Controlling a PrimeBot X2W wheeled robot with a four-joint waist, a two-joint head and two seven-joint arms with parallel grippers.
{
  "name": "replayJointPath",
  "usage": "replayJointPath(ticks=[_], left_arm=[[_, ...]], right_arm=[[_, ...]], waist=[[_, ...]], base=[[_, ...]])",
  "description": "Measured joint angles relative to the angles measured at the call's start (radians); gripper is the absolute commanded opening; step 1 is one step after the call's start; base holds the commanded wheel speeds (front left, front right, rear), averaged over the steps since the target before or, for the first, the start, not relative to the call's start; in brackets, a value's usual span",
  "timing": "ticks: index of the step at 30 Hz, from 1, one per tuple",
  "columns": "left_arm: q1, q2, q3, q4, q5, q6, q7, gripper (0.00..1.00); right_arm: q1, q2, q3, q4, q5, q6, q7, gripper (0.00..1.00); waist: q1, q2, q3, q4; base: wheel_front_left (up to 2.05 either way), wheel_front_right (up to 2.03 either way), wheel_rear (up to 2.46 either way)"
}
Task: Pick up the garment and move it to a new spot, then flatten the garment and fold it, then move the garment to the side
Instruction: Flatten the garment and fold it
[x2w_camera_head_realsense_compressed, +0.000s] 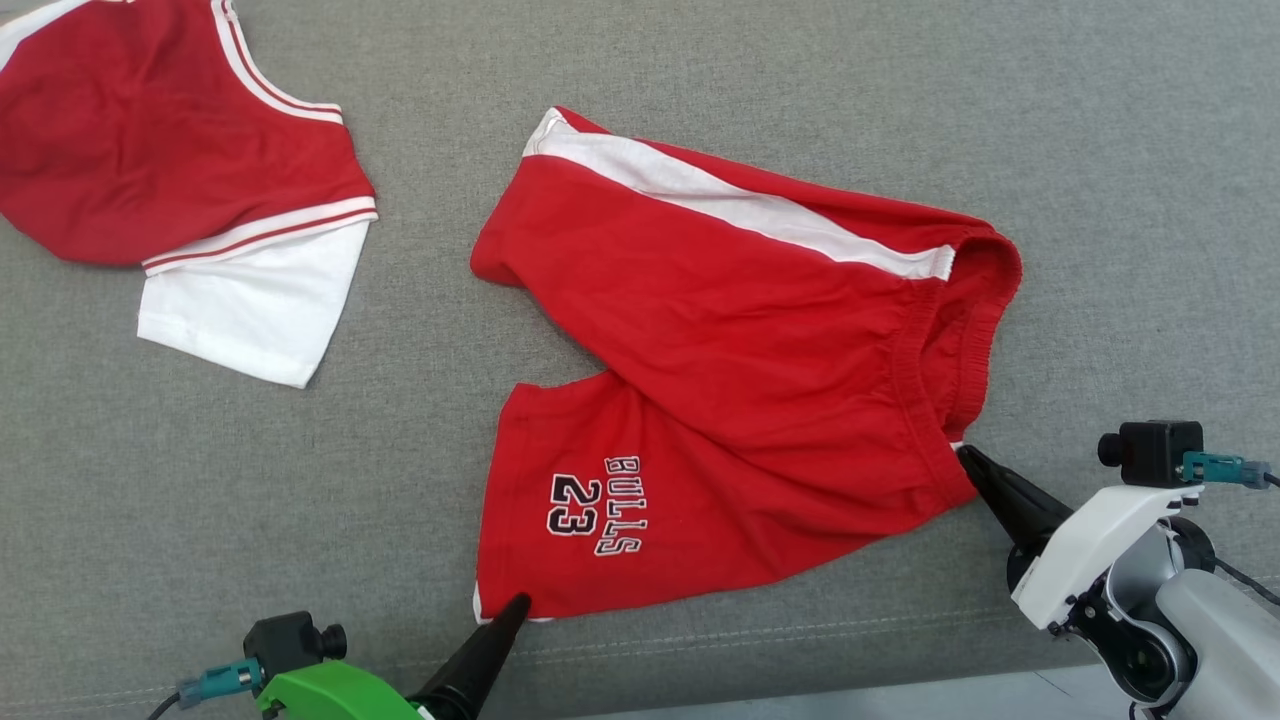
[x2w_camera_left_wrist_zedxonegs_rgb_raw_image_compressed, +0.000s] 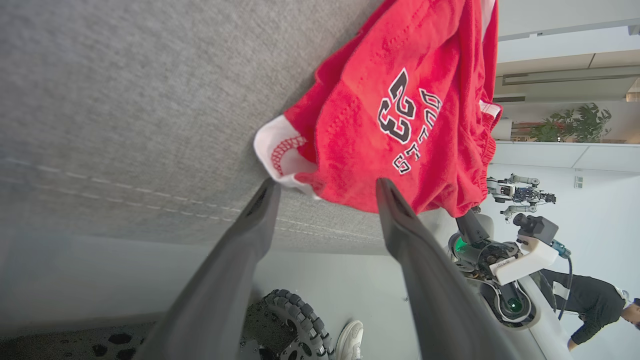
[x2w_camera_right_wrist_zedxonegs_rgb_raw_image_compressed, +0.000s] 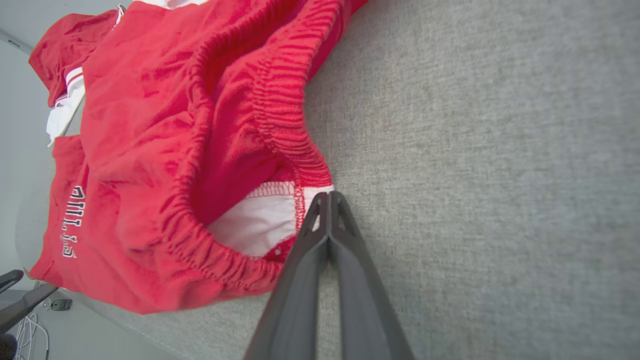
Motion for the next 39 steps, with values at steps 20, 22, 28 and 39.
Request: replayJointPath(ticks=[20,22,28,39], left_arm=[[-0.014,-0.009,-0.002,0.022,0.0,-0.004,-0.009,0.4],[-0.014,-0.01,-0.003,0.023,0.0,-0.004,-0.009,0.4],[-0.014,-0.014,-0.006,0.026,0.0,-0.009,-0.009,0.39],[-0.014,-0.017,-0.004,0.027,0.0,-0.009,-0.009,0.27]], right_arm=[[-0.012,-0.009,0.017,0.014,0.01,0.002,0.002,1.0],[-0.014,-0.009,0.021,0.016,0.01,0.002,0.002,1.0],[-0.018,0.001,0.036,0.017,0.02,0.002,0.015,0.0],[-0.011,0.014,0.036,0.013,0.095,0.002,0.036,0.0]], waist=[[0.0,0.0,-0.019,0.003],[0.0,0.0,-0.019,0.005],[0.0,0.0,-0.021,0.013],[0.0,0.0,-0.021,0.018]], base=[[0.0,0.0,0.0],[0.0,0.0,0.0],[0.0,0.0,0.0],[0.0,0.0,0.0]])
